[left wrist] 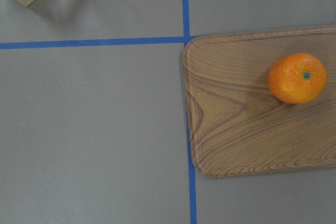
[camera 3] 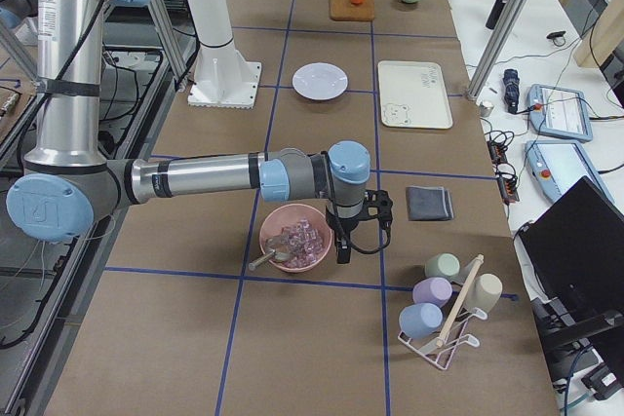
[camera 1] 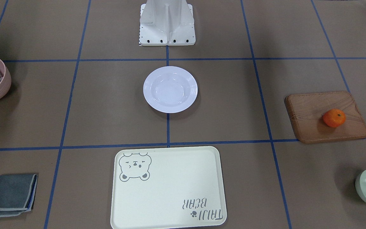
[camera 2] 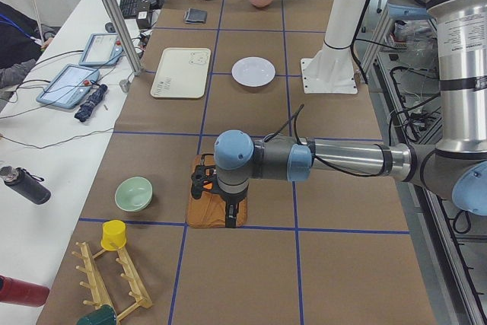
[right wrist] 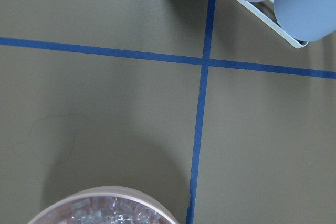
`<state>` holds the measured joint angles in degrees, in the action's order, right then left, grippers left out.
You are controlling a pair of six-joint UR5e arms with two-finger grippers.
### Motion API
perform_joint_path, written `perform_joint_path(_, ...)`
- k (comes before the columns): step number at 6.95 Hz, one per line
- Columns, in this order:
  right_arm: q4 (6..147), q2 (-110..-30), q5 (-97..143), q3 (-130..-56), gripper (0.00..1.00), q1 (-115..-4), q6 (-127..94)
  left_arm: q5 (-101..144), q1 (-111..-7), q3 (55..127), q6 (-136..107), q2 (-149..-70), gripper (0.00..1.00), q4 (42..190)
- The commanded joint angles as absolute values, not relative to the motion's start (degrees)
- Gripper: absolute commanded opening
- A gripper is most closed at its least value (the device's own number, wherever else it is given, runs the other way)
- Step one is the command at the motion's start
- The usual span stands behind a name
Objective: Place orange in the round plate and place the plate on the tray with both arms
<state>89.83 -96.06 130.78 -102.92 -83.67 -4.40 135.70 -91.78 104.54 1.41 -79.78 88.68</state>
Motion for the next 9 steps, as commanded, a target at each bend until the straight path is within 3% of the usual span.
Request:
perform_joint_path(1, 89.8, -96.0, 130.8, -103.1, 1.0, -83.7, -4.4, 135.7, -91.8, 105.1, 1.4, -79.8, 0.98, 88.6)
perform_joint_path(6, 89.7, -94.7, 130.6, -107.8, 1.0, -83.7, -4.5, 135.2, -91.8, 107.3, 1.4, -80.9, 0.98, 95.2)
perform_joint_path(8, 88.7, -91.2, 130.4, -109.1, 1.0, -83.7, -5.2, 135.2, -91.8, 105.2, 1.0, -85.1, 0.98, 105.9)
perform_joint_path(9, 85.2, -91.0, 131.6, -108.9, 1.0, -83.7, -5.4, 135.8, -91.8, 100.2, 0.4, -88.5, 0.98, 109.5)
